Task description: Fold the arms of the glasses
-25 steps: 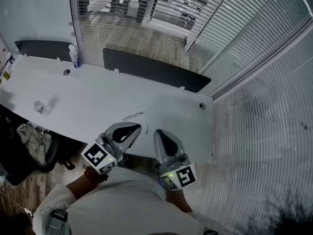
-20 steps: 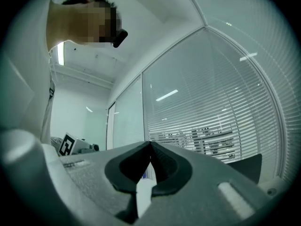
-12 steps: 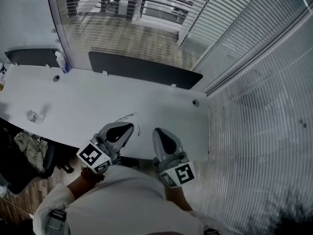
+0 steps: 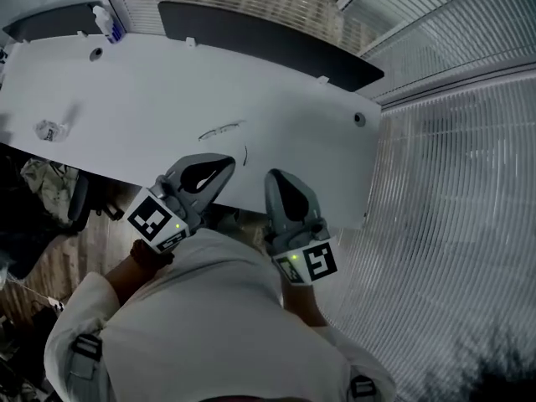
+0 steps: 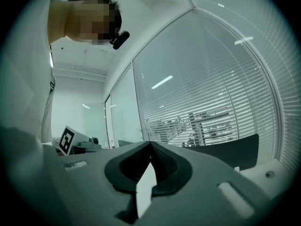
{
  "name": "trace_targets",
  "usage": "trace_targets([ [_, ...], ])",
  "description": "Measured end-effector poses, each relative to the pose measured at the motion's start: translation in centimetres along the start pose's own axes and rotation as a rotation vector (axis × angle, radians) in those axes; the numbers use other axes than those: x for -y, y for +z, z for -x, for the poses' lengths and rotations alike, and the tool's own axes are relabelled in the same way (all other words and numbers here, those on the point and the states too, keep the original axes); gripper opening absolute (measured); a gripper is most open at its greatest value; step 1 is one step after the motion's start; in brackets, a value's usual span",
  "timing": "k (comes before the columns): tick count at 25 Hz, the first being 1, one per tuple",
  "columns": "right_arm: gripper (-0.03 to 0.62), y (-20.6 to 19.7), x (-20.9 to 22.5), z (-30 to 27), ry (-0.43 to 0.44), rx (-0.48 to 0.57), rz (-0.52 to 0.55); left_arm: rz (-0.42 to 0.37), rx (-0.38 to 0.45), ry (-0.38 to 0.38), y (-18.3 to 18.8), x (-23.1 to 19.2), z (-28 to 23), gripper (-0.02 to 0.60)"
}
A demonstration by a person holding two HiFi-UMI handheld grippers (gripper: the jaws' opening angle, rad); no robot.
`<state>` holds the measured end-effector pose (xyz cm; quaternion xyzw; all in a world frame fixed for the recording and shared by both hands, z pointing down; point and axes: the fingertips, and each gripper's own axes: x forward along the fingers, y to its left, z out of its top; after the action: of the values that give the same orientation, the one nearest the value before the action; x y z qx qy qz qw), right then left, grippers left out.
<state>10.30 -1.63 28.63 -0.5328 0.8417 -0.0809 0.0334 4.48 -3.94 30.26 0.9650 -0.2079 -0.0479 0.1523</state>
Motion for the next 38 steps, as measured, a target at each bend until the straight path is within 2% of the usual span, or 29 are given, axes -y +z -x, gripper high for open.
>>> trace_targets([
  [5, 0.002, -1.8, 0.6, -0.4, 0.014, -0.031, -0.021, 0.018, -0.026, 0.020, -1.7, -0.8, -0.3, 0.003],
  [18, 0.001, -2.3, 1.0, -2.6, 0.043, -0.034, -0.009, 0.008, -0.031, 0.051, -1.7, -2.7, -0.8, 0.003],
  [23, 0.002, -3.4, 1.6, -3.5, 0.041, -0.058, -0.003, 0.004, -0.055, 0.064, -2.8, -3.7, -1.0, 0.003],
  [27, 0.002, -6.5, 2.8, -4.9, 0.025, -0.096, 0.000, -0.008, -0.102, 0.097, -5.6, -6.2, -0.9, 0.003],
  [34, 0.002, -13.9, 5.5, -7.2, -0.004, -0.193, -0.004, -0.062, -0.235, 0.154, -13.2, -11.8, -0.6, 0.005],
  [38, 0.003, -19.3, 7.5, -8.3, -0.029, -0.271, 0.005, -0.070, -0.293, 0.194, -17.2, -15.1, -0.1, 0.043],
])
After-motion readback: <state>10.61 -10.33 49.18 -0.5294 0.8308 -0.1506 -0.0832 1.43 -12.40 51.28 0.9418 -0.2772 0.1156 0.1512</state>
